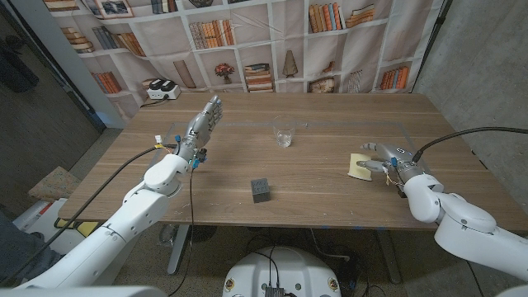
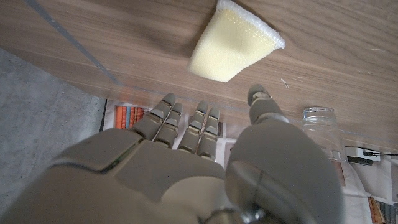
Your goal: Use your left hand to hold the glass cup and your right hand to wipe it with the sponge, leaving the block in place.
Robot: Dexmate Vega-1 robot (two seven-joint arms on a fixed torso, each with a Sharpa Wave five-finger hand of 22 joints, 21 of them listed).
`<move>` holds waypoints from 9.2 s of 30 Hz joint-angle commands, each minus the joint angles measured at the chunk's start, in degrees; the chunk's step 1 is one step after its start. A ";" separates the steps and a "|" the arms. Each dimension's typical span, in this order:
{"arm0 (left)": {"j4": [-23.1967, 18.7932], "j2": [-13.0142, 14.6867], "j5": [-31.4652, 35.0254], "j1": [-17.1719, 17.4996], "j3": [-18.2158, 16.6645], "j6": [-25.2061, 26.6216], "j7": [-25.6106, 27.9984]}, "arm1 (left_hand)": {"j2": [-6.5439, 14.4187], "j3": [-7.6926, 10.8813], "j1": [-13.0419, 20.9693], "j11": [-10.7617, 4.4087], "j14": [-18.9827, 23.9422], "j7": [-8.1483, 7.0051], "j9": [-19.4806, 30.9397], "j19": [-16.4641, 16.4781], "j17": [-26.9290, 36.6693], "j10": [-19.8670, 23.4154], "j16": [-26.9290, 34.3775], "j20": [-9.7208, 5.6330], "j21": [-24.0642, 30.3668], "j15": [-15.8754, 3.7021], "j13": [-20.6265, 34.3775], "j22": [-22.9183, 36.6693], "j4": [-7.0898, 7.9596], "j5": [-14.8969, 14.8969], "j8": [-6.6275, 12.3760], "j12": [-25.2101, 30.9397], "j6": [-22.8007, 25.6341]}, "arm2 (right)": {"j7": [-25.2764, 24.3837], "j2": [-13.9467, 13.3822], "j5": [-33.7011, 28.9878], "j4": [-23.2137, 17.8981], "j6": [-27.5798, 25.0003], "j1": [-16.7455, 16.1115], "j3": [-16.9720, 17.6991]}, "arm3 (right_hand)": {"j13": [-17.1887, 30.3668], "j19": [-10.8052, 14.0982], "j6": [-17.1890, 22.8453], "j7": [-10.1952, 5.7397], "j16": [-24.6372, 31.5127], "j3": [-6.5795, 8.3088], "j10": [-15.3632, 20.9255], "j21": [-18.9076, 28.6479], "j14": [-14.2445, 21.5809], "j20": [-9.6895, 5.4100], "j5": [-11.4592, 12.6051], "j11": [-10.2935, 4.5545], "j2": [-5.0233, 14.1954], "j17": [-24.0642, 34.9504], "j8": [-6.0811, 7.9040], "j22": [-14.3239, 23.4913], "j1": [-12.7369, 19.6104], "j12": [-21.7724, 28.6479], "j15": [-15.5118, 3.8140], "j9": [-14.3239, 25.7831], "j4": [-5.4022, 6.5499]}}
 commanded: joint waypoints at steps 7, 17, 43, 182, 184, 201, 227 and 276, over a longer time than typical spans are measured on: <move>-0.10 0.04 -0.01 0.43 -0.39 -0.17 0.22 | 0.02 -0.34 -0.79 0.18 0.47 0.16 0.19 0.06 0.27 0.69 -0.03 0.00 0.00 -0.02 0.12 0.10 0.40 -0.11 -0.15 -0.04 0.54 | 1.60 -2.86 6.02 1.15 -3.29 5.21 -4.78 | 0.11 -0.39 -0.82 0.15 -0.16 0.18 -0.56 -0.19 -0.25 0.10 -0.28 0.10 -0.71 0.17 -0.35 0.20 0.68 -0.42 0.11 0.09 0.23; 0.27 0.10 0.30 0.05 -0.19 -0.27 -0.12 | 0.09 -0.52 -0.97 0.17 0.56 0.19 0.20 0.05 0.27 0.75 -0.05 0.02 0.00 -0.11 0.13 0.10 0.55 -0.19 -0.21 -0.12 0.66 | 2.63 -3.48 6.24 2.01 -5.61 8.93 -9.24 | 0.12 -1.03 -2.27 0.63 -0.27 0.43 -1.72 -0.34 -1.03 0.07 -0.30 0.52 -0.96 0.21 -0.69 0.23 1.47 -0.82 0.41 0.11 0.37; 0.76 -0.39 0.02 -0.19 0.01 -0.77 -0.47 | 0.33 -0.88 -0.98 -0.06 0.61 -0.02 0.20 -0.14 0.23 1.09 -0.20 0.35 -0.09 -0.30 0.13 0.08 0.68 -0.34 -0.34 -0.26 1.06 | -0.21 -2.70 5.95 3.51 -7.90 12.52 -14.86 | 0.06 1.62 6.78 -2.85 1.59 2.57 6.55 0.75 7.44 -0.36 -0.17 -2.89 -1.21 0.23 2.20 0.26 6.31 1.95 -2.86 0.08 0.76; 0.86 0.29 48.18 -18.00 21.20 21.17 8.76 | -3.28 -1.17 14.88 -2.27 6.95 -1.32 0.32 2.75 0.10 7.45 -0.12 -0.46 0.09 -2.82 0.31 0.30 -8.78 -0.33 0.33 -0.03 6.84 | -21.86 14.88 17.37 6.37 11.23 4.45 0.47 | 2.54 12.13 41.75 -5.02 2.35 1.46 48.28 2.10 44.66 -2.78 0.20 -3.34 1.69 0.80 10.53 0.58 18.77 8.58 -12.36 0.68 1.69; 1.03 0.06 48.81 -18.14 21.73 21.36 8.58 | -3.29 -1.20 14.93 -2.30 6.94 -1.46 0.32 2.67 0.10 7.46 -0.13 -0.47 0.05 -2.80 0.31 0.29 -8.80 -0.31 0.28 -0.05 6.79 | -21.77 14.93 17.31 6.53 11.17 4.72 0.28 | 2.53 12.14 41.76 -5.02 2.29 1.46 48.31 2.10 44.64 -2.76 0.20 -3.35 1.67 0.78 10.53 0.58 18.82 8.57 -12.43 0.67 1.66; 3.73 -1.57 51.22 -19.39 24.29 22.84 7.08 | -3.43 -1.75 15.03 -2.29 5.14 -1.25 0.36 1.68 0.15 5.70 -0.77 -0.05 -0.29 -2.39 0.33 0.21 -8.75 -0.04 -0.69 -0.95 5.08 | -21.33 15.34 17.43 7.74 11.43 6.17 -0.77 | 2.55 12.09 41.72 -5.06 1.83 1.40 48.49 1.99 44.55 -2.59 0.13 -3.39 1.68 0.68 10.40 0.58 18.81 8.50 -12.43 0.66 1.72; 11.03 -5.14 51.09 -23.29 26.90 18.13 6.27 | -3.27 -2.35 15.06 -2.68 4.07 -1.75 0.42 0.39 0.19 4.88 -0.68 0.04 -0.56 -2.54 0.38 0.13 -8.55 0.31 -0.80 -1.11 4.87 | -21.57 15.18 17.90 7.61 10.71 6.19 -0.90 | 2.61 12.15 41.92 -5.05 1.31 1.32 48.80 1.91 44.44 -2.69 0.04 -3.37 1.64 0.60 10.33 0.58 18.83 8.44 -12.35 0.65 1.76; 24.16 -11.36 49.97 -28.55 30.07 9.15 8.11 | -1.97 -2.44 17.28 -4.97 7.65 -4.06 0.45 1.14 0.04 9.93 0.40 -0.62 0.00 -4.14 0.37 0.04 -9.04 1.10 0.80 0.48 10.20 | -22.29 15.41 19.35 8.50 11.22 5.82 -0.63 | 2.75 12.56 42.04 -5.06 1.01 1.19 48.96 1.89 44.59 -2.90 -0.06 -3.38 1.73 0.69 10.16 0.60 18.83 8.23 -12.41 0.64 1.83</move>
